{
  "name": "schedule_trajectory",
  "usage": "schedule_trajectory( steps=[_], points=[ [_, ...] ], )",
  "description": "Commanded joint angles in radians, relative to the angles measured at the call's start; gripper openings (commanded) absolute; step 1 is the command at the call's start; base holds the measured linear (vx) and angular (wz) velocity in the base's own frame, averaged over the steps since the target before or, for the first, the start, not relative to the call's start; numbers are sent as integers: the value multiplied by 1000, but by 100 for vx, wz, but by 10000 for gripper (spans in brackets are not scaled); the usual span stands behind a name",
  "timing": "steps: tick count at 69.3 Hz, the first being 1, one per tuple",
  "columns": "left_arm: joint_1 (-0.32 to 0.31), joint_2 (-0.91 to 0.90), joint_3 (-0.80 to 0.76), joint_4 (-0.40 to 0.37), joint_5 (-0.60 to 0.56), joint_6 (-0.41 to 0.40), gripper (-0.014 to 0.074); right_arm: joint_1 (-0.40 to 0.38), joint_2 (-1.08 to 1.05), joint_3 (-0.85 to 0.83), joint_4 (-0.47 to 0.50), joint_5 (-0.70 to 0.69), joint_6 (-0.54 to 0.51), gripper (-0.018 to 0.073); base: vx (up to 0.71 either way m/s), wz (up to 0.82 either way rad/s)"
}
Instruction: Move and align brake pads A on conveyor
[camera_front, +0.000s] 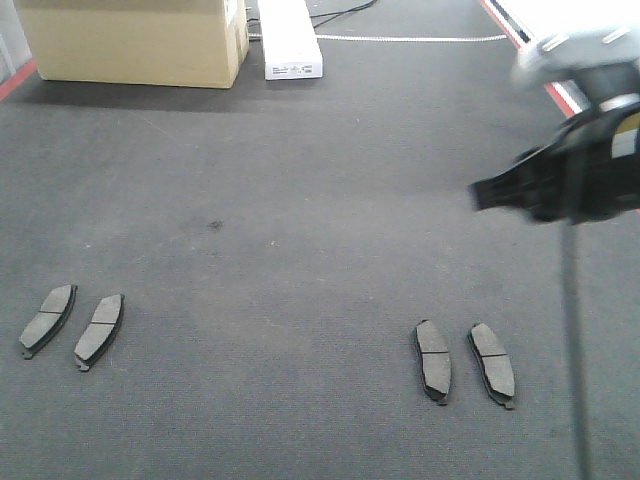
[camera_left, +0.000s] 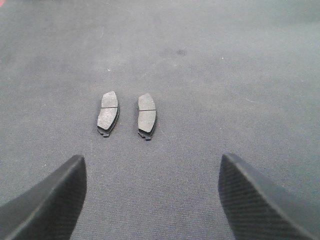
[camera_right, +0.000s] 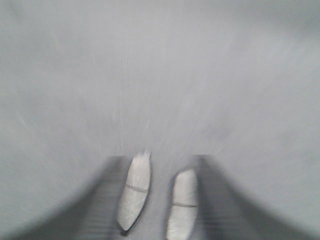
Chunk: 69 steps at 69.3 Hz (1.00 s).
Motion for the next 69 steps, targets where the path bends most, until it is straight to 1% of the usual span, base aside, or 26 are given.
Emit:
schedule_trajectory(
  steps=[1, 20, 30, 40, 57, 64, 69],
  points=[
    [-5, 12, -25, -8, -72, -10, 517, 0, -107, -32, -18, -25, -8, -20, 0, 0],
    [-5, 12, -25, -8, -72, -10, 517, 0, -313, -32, -21, 18, -13, -11, 0, 0],
    [-5, 12, -25, -8, -72, -10, 517, 0, -424, -4, -36, 1, -17, -8, 0, 0],
    [-5, 12, -25, -8, -75, -10, 517, 0, -559, 117, -99, -13, -13, -8, 0, 0],
    [-5, 12, -25, -8, -104, -10, 509, 0, -786, 371, -106, -14, -13, -7, 0, 0],
    [-5, 12, -25, -8, -110, -10, 461, 0, -871, 460, -106, -15, -13, -7, 0, 0],
    [-5, 12, -25, -8, -110, -10, 391, 0, -913, 517, -106, -19, -13, -7, 0, 0]
  ],
)
